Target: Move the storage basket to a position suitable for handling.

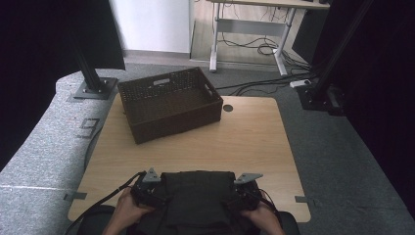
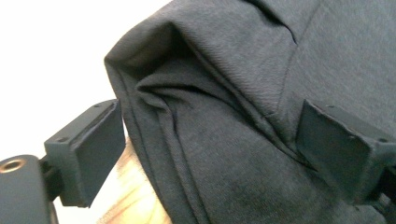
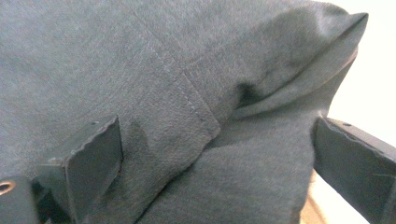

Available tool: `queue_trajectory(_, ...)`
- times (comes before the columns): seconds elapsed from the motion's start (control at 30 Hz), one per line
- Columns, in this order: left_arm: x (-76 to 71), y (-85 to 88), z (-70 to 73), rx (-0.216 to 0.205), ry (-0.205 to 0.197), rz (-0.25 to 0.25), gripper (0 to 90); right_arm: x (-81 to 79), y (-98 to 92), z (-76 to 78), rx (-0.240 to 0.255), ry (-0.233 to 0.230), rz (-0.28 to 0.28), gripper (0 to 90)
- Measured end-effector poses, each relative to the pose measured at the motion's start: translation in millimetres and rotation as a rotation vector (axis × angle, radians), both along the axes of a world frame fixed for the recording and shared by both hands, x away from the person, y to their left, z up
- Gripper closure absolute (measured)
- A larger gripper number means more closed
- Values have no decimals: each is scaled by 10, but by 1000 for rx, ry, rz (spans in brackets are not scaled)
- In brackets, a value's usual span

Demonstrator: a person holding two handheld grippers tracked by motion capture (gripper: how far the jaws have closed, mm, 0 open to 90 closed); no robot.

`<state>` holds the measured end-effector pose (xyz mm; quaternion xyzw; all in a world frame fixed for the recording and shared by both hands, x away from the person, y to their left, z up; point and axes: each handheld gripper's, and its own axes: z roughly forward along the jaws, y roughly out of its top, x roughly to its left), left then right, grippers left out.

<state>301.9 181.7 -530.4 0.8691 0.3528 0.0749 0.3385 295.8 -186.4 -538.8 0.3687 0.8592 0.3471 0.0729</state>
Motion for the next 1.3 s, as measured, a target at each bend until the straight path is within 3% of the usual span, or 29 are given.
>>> queue_trajectory(0.03,35,37,39,-18,-10,17,64,43,-55,37,28,-8,3,16)
queue_trajectory(0.17,135,123,132,-43,-26,45,64,109,-165,121,54,-35,-34,15)
queue_trajectory(0.43,349,225,237,-1,-69,108,78,313,-432,225,24,-97,-150,15)
queue_trajectory(0.53,436,228,277,37,-87,122,101,366,-526,221,23,-112,-192,15)
queue_trajectory(0.83,664,251,401,49,-95,154,104,436,-754,82,-3,-125,-290,14)
queue_trajectory(0.97,756,270,485,34,-93,170,104,469,-817,-10,-18,-118,-308,10)
queue_trajectory(1.13,870,288,595,49,-111,188,105,506,-864,-116,-30,-104,-318,0)
queue_trajectory(1.2,922,306,637,53,-115,195,107,506,-853,-178,-58,-133,-320,0)
queue_trajectory(1.3,986,340,688,44,-117,211,136,501,-829,-187,-50,-141,-333,0)
